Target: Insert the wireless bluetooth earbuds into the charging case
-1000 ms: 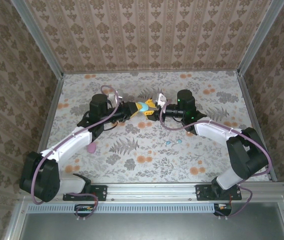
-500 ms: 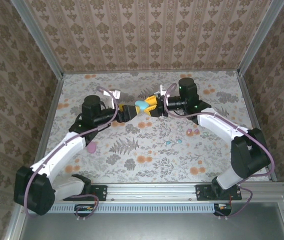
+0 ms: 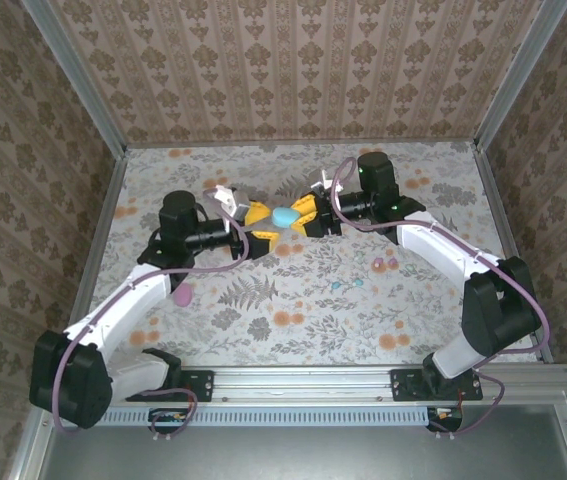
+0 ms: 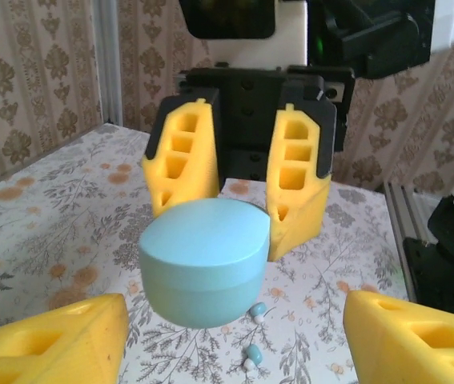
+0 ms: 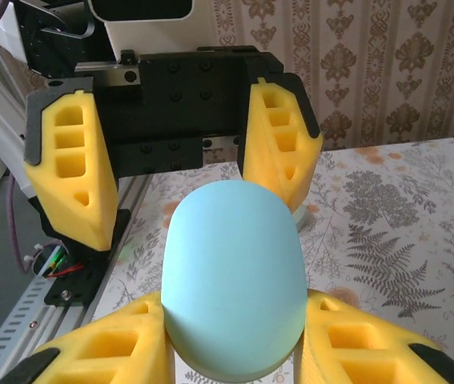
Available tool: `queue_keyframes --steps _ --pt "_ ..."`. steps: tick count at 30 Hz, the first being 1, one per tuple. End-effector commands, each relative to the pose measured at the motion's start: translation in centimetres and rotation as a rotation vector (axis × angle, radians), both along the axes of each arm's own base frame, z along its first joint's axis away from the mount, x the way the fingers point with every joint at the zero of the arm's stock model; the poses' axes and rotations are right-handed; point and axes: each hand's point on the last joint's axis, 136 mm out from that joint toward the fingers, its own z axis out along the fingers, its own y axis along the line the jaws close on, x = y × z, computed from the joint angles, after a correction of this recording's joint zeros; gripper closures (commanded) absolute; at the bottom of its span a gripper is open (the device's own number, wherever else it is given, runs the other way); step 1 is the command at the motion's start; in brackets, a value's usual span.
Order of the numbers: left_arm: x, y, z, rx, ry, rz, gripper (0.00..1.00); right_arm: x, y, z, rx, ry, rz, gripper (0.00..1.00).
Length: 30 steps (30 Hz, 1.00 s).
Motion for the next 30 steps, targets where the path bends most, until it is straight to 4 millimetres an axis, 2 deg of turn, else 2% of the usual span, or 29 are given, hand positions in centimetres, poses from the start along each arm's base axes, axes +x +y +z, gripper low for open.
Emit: queue_keyframes --steps 1,12,22,30 --pt "-1.4 -1.3 1.3 -0.01 -0.114 -0.099 0.31 -1.1 0.2 2.0 0.032 -0.045 0.052 0.65" --pt "-0.3 -1.9 1.2 -0.008 -0.127 -0.067 0.38 -1.7 0.2 2.4 0.048 -0.07 0.072 0.65" --pt "0.0 -2.0 1.3 -0.014 -0.094 -0.052 0.44 -1.5 0.3 2.4 0.06 -0.105 0.05 0.65" --pt "0.0 -2.0 1.9 -0.036 -0.082 -0.055 0.44 -1.1 0.2 2.1 0.054 -0.121 0.02 0.64"
